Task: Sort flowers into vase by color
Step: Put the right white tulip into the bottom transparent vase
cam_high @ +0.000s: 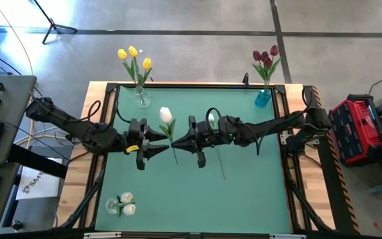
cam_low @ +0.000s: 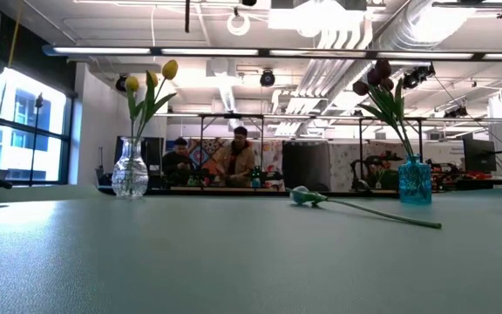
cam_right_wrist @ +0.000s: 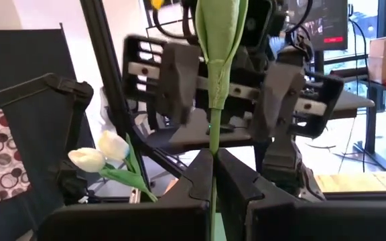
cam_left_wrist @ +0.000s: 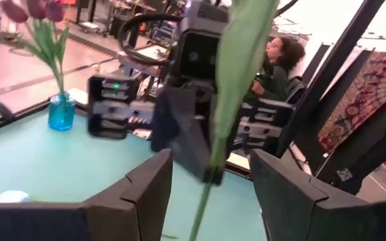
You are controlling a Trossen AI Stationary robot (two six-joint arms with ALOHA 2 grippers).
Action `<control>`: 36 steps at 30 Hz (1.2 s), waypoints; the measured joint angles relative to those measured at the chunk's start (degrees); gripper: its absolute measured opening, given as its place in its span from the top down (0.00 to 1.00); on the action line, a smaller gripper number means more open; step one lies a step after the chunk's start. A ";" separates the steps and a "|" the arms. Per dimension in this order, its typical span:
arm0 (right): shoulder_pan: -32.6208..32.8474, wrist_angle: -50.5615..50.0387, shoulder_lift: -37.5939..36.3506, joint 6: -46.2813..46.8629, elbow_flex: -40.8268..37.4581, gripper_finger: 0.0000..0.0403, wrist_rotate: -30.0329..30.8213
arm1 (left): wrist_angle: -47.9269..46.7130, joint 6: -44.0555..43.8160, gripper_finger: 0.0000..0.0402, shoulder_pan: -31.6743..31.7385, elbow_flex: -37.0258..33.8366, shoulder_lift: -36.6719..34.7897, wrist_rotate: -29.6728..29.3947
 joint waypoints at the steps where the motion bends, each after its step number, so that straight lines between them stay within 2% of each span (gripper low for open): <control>1: 0.00 -0.19 0.00 0.00 0.00 1.00 -0.01 | 0.56 0.69 0.53 0.27 0.00 0.21 0.50; 6: 0.00 -1.16 0.00 0.00 0.00 1.00 -0.01 | 5.45 4.42 0.53 1.20 0.00 2.43 4.25; 12: 0.13 -1.40 0.02 0.48 0.00 1.00 -0.01 | 5.86 4.81 0.57 2.28 0.00 4.61 4.38; 23: 0.54 -2.22 0.00 1.96 0.00 1.00 -0.03 | 5.77 5.09 0.89 2.47 -0.01 3.19 2.08; 26: 0.42 -2.31 -0.03 5.18 0.00 1.00 0.09 | 5.44 5.76 0.97 2.47 -0.02 2.68 1.87; 29: -0.02 -2.74 -0.07 9.46 0.00 0.96 0.40 | 5.11 5.47 0.98 2.47 -0.02 2.49 1.72; 32: -0.09 -2.96 -0.07 9.49 -0.02 0.89 0.59 | 4.21 5.26 0.99 1.84 -0.02 2.43 1.34; 36: -0.66 -4.40 -0.07 11.51 -0.02 0.78 0.60 | 0.33 4.95 1.00 -0.76 -0.04 1.08 -2.58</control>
